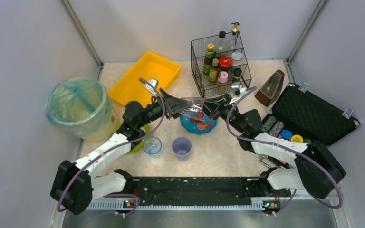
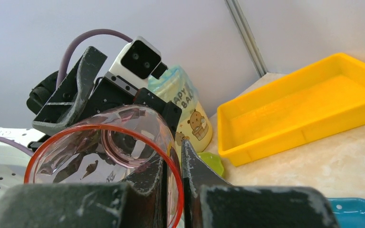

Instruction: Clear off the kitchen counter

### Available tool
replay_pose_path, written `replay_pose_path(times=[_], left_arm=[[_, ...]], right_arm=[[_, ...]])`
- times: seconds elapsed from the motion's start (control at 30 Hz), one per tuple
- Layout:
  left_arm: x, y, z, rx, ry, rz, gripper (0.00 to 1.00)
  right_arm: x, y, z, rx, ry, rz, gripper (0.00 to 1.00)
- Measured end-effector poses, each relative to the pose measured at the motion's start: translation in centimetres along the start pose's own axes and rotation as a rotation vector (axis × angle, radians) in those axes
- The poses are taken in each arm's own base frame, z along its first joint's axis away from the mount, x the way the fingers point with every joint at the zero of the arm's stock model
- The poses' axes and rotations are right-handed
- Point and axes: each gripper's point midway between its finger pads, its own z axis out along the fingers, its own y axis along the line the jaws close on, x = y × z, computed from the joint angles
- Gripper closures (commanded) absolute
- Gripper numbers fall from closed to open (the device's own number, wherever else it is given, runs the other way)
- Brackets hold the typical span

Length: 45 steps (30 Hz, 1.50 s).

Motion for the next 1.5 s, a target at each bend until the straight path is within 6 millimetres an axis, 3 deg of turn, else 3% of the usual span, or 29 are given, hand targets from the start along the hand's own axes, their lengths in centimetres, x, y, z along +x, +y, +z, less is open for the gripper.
replay_pose_path(times=[0.27, 0.47, 0.6, 0.73, 0.83, 0.93, 1.13, 1.33, 1.5], left_arm=[[0.3, 0.1, 0.0, 0.003, 0.003, -0.012, 0.32], [0.1, 0.1, 0.2, 0.005, -0.012, -0.013, 0.65], [-0.4, 1.0, 0.5, -0.013, -0.034, -0.016, 0.81], [-1.5, 2.3, 0.8, -0.049, -0.052, -0.008, 0.93], [-4.2, 2.8, 0.7, -0.096, -0.115, 0.053, 1.0], [-7.1, 2.8, 0.6, -0.136, -0.178, 0.121, 1.0], [-13.1, 4.3, 0.6, -0.29, -0.278, 0.278, 1.0], [-20.5, 8.7, 0.4, -0.619, -0.377, 0.511, 1.0], [-26.2, 13.3, 0.2, -0.89, -0.392, 0.665, 1.0]], right_arm=[[-0.1, -0.1, -0.6, 0.007, -0.022, -0.003, 1.0], [-0.2, -0.2, -0.8, 0.003, -0.043, -0.002, 1.0], [0.2, -1.2, -0.7, 0.016, -0.048, 0.006, 0.9], [1.1, -3.0, -0.9, 0.052, -0.025, 0.01, 0.62], [1.5, -5.0, -1.5, 0.108, -0.015, 0.01, 0.42], [1.6, -6.3, -1.8, 0.143, -0.007, 0.002, 0.3], [2.4, -7.9, -2.3, 0.195, 0.03, -0.023, 0.26], [4.3, -9.6, -3.6, 0.28, 0.134, -0.062, 0.21], [3.5, -9.5, -4.8, 0.329, 0.169, -0.148, 0.16]])
